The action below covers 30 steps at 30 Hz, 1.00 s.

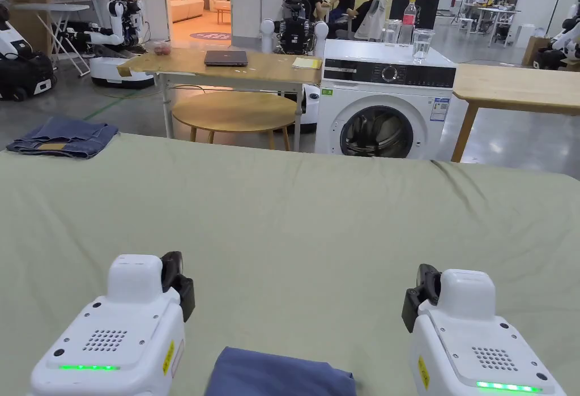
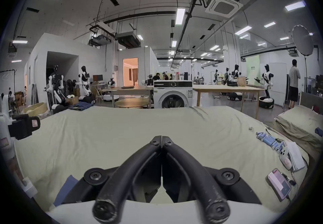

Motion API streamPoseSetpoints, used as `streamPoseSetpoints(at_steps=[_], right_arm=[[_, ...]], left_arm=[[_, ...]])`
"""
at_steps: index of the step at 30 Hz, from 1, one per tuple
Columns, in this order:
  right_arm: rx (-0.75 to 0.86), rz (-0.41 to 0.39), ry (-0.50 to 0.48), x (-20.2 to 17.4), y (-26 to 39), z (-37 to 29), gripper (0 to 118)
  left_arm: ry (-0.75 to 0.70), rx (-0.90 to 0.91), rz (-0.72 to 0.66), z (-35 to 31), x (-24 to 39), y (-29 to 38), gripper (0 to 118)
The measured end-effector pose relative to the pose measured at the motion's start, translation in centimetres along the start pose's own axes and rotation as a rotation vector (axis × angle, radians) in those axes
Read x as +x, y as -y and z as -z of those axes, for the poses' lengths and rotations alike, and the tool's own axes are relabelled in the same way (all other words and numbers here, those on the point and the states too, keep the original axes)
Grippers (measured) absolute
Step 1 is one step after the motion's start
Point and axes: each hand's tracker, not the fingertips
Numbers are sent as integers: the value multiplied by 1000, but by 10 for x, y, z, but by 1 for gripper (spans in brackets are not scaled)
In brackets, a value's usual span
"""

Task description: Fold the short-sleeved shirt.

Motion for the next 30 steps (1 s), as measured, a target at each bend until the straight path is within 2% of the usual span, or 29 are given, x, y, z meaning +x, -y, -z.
streamPoseSetpoints(at_steps=[6, 13, 16, 19, 22, 24, 30], right_arm=[[-42, -19, -48, -7, 7, -19, 0], [-268, -107, -217, -44, 64, -31, 0], [-398, -118, -272, -56, 90, -19, 0], [-476, -148, -209, -64, 115, 1, 0], [-565, -97, -191, -63, 123, 20, 0], [-548, -78, -184, -65, 111, 19, 0], [-587, -100, -142, -78, 101, 20, 0]], left_arm=[[-16, 5, -18, -8, -15, 0, 0], [-2, -25, -22, -11, -28, 5, 0], [3, -48, -18, -13, -31, 10, 0], [11, -67, -25, -18, -34, 15, 0], [17, -100, -29, -20, -39, 22, 0], [37, -155, -44, -21, -43, 29, 0], [134, -361, -96, -15, -57, 45, 0]])
